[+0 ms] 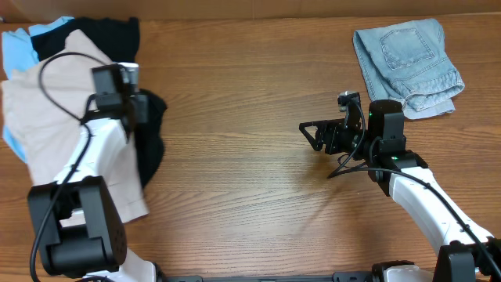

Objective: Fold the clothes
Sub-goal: 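Grasp the beige shorts in the pile with the left gripper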

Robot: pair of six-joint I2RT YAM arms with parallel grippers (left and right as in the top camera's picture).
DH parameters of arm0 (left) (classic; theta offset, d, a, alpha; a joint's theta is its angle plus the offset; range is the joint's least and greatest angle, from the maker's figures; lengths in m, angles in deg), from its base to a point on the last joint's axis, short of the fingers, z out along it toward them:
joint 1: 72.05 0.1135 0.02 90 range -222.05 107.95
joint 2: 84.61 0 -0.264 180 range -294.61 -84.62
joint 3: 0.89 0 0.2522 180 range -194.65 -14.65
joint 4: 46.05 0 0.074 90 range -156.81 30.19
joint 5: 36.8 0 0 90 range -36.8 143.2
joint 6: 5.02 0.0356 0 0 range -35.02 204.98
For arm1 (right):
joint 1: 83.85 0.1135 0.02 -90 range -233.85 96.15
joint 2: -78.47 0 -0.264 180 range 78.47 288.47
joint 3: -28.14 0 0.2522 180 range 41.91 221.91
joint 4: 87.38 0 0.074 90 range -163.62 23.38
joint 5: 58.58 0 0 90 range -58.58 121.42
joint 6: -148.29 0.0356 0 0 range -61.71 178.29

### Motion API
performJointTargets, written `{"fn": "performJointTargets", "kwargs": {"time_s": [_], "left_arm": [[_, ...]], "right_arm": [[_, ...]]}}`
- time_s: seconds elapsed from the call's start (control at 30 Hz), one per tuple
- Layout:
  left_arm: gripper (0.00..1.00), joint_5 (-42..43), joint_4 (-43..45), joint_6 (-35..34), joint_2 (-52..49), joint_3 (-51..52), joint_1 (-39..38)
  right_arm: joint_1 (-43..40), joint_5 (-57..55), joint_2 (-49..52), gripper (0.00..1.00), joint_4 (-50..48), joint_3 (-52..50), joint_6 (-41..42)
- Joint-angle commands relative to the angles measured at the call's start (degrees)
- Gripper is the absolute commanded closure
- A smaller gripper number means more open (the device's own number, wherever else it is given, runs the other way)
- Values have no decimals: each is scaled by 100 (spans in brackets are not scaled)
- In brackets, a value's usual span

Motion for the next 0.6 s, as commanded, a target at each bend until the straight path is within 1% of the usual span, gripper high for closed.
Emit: {"fn": "performJointTargets", "kwargs": {"time_s": [0.0,0.1,0.17,0.33,0.4,0.47,0.5,0.53,0.57], "left_arm": [[96,452,74,-240,212,-201,-610],[96,389,76,-267,212,-227,-1005],[96,369,83,-284,212,-227,-1123],[95,365,70,-382,212,-227,-1143],[89,363,48,-382,212,-227,-1097],[86,367,15,-382,212,-227,-1064],[88,367,-4,-385,212,-227,-1056],[95,367,-37,-382,212,-227,-1045],[96,365,-74,-382,212,-227,-1040]], "right_arm": [[26,-37,7,28,-17,133,-2],[26,-37,7,28,-15,133,-2],[26,-37,7,28,-17,133,-2],[26,-37,7,28,-17,133,-2],[26,-37,7,28,-15,133,-2],[26,-37,7,28,-13,133,0],[26,-37,7,28,-13,133,0],[26,-37,7,28,-13,133,0],[26,-37,7,28,-15,133,0]]}}
